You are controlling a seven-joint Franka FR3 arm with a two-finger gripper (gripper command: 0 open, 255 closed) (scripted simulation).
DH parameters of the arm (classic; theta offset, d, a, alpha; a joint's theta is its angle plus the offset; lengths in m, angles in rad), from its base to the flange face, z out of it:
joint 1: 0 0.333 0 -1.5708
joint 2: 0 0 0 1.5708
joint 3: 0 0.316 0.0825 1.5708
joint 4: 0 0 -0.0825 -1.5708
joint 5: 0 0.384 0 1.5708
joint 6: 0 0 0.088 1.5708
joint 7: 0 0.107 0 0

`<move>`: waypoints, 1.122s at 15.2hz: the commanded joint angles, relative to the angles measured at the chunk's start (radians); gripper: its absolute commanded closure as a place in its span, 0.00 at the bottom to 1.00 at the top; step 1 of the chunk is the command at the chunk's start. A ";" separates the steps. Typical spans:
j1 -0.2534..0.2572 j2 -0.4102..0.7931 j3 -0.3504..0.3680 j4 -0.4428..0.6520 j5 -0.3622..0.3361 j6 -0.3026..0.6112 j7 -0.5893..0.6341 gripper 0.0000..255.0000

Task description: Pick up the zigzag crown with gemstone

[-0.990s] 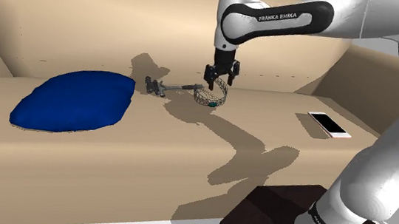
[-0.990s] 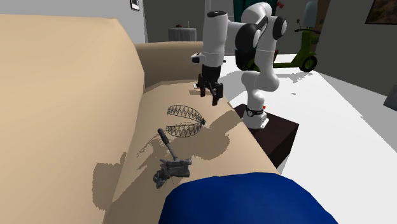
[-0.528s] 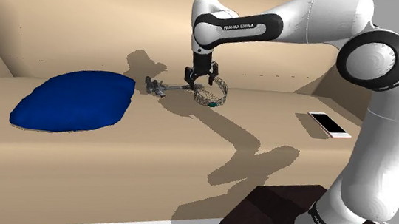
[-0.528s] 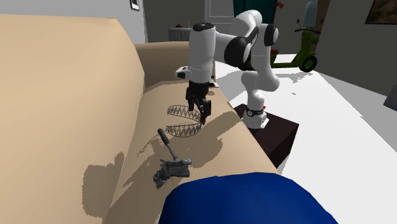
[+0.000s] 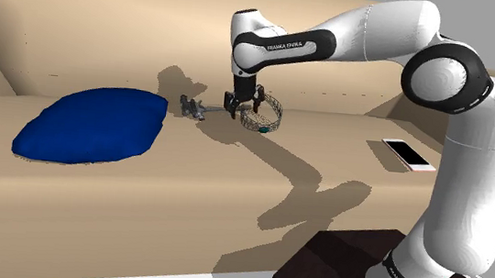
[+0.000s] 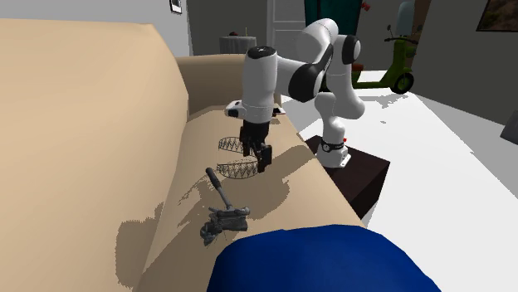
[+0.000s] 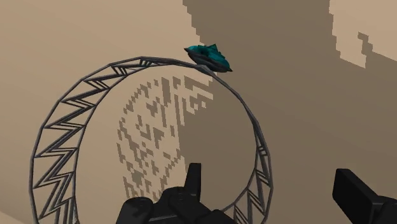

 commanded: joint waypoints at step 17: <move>0.001 -0.004 0.001 0.036 0.002 -0.040 -0.005 1.00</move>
